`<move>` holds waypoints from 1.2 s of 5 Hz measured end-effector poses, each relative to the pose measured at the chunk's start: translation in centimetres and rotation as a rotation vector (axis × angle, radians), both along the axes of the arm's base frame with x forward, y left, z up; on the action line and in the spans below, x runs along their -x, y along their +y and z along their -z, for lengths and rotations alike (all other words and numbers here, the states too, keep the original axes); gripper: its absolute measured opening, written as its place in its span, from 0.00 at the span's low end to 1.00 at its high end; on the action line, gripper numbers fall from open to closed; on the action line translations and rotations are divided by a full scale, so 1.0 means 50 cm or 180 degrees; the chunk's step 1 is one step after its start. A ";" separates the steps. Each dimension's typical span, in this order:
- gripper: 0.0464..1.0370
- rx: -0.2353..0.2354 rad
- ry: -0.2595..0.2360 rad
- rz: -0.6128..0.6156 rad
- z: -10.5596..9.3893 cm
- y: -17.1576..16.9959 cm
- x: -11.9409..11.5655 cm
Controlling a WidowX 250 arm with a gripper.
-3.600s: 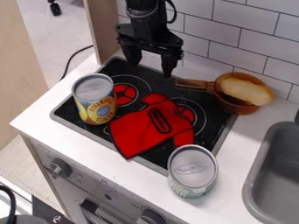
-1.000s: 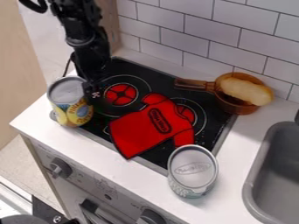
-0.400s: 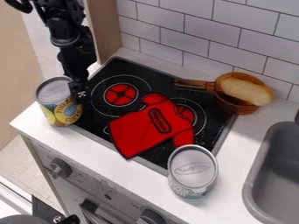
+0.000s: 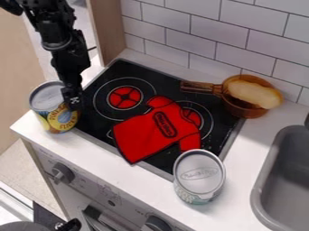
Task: Put the silver can outside of the burners
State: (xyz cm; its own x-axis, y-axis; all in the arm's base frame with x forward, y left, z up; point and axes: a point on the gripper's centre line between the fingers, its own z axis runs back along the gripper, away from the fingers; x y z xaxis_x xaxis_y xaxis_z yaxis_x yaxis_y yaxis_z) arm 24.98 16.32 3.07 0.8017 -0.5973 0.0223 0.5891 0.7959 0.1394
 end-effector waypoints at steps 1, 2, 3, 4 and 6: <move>0.96 0.0027 -0.0019 -0.0067 -0.005 -0.002 -0.006; 0.96 0.0076 -0.0029 -0.0162 -0.014 -0.016 -0.022; 0.96 0.0189 -0.0097 -0.0314 -0.028 -0.040 -0.047; 0.96 0.0370 -0.0441 -0.0738 -0.040 -0.079 -0.074; 0.96 0.0845 -0.0666 -0.1963 -0.055 -0.169 -0.078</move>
